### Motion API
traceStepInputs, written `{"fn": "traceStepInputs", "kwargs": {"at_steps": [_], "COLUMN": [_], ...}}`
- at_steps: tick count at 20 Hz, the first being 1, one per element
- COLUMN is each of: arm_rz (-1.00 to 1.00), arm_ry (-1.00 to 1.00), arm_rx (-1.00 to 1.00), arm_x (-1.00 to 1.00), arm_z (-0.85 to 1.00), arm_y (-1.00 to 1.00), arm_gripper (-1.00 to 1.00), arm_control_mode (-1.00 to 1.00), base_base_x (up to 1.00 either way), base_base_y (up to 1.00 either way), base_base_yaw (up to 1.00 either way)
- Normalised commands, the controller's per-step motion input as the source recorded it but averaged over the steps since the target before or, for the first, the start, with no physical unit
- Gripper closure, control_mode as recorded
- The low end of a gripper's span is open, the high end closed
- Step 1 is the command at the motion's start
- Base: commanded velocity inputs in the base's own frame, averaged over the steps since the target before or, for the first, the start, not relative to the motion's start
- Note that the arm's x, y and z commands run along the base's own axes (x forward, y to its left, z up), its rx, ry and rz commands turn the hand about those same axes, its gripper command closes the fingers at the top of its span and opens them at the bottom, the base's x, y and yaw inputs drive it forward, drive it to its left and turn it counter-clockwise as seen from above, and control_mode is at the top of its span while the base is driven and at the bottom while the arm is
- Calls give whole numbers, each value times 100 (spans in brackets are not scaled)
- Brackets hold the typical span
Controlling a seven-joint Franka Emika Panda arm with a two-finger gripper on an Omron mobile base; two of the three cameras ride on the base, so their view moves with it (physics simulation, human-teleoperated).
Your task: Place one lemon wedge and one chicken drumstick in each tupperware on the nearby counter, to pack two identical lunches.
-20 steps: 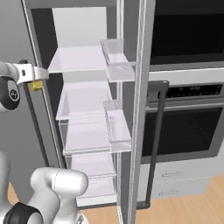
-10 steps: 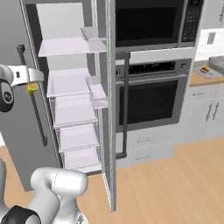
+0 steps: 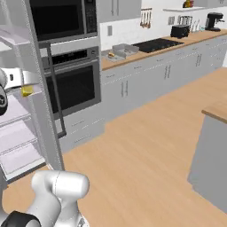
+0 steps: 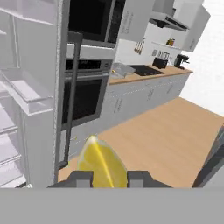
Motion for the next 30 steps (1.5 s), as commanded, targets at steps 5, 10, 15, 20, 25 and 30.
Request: {"fn": "traceStepInputs", "kwargs": {"at_steps": [5, 10, 15, 20, 25, 30], "arm_rz": [0, 0, 0, 0, 0, 0], "arm_ry": [0, 0, 0, 0, 0, 0], "arm_rx": [0, 0, 0, 0, 0, 0], "arm_x": [0, 0, 0, 0, 0, 0], "arm_z": [0, 0, 0, 0, 0, 0], "arm_y": [0, 0, 0, 0, 0, 0], "arm_gripper": [100, 100, 100, 100, 100, 100], "arm_control_mode": [100, 100, 100, 100, 100, 100], "base_base_x": [39, 100, 100, 100, 100, 100], "base_base_y": [-99, -32, 0, 0, 0, 0], "base_base_yaw": [-48, 0, 20, 31, 41, 34]}}
